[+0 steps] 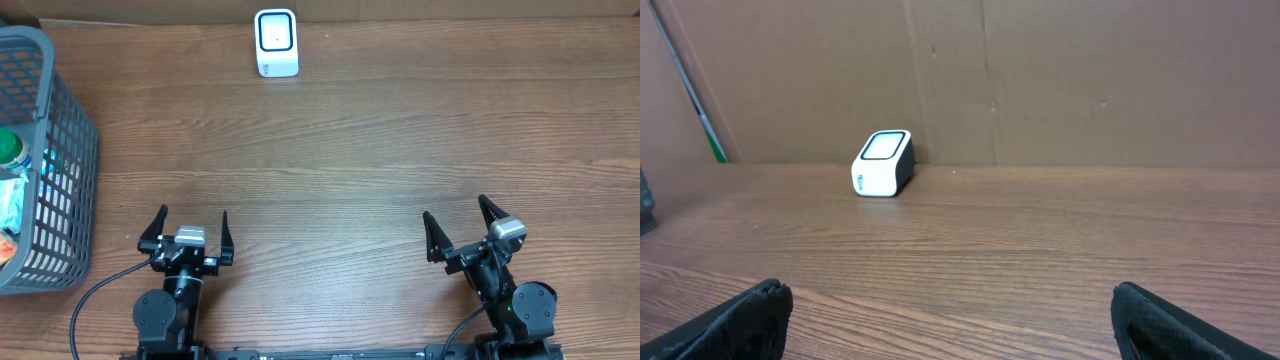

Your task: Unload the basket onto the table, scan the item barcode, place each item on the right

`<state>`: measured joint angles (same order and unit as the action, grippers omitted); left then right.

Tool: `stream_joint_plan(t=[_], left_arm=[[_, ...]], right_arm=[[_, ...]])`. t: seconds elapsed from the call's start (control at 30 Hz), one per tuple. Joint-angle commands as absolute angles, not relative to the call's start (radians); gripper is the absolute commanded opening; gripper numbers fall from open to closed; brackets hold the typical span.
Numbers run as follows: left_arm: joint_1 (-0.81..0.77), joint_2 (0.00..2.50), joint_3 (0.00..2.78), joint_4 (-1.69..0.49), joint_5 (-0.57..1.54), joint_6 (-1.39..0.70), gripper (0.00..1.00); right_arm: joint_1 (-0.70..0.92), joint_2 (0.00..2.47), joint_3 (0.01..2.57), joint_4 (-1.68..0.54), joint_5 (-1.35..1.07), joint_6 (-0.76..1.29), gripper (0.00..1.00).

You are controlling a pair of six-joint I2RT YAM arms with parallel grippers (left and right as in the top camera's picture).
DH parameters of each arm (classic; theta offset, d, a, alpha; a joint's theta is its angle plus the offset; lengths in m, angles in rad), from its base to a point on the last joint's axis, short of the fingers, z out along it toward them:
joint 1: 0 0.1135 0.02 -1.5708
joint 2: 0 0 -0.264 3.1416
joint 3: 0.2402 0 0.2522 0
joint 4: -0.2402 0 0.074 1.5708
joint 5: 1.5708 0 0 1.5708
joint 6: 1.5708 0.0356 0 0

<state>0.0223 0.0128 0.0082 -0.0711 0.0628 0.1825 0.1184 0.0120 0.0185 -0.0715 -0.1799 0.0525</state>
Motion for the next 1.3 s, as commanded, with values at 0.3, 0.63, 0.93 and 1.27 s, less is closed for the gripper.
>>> stream_joint_plan(t=[0.3,0.63,0.93,1.27], left_arm=[[0.028,0.006,0.005,-0.075,0.043,0.164,1.00],[0.028,0.006,0.005,-0.075,0.041,0.164,0.99],[0.028,0.006,0.005,-0.075,0.042,0.149,0.99],[0.028,0.006,0.005,-0.074,0.042,0.148,1.00]], right_arm=[[0.117,0.003,0.008,-0.065,-0.187,0.055,1.00],[0.117,0.003,0.008,-0.065,-0.187,0.055,1.00],[0.117,0.003,0.008,-0.065,-0.187,0.055,1.00],[0.117,0.003,0.008,-0.065,-0.187,0.055,1.00]])
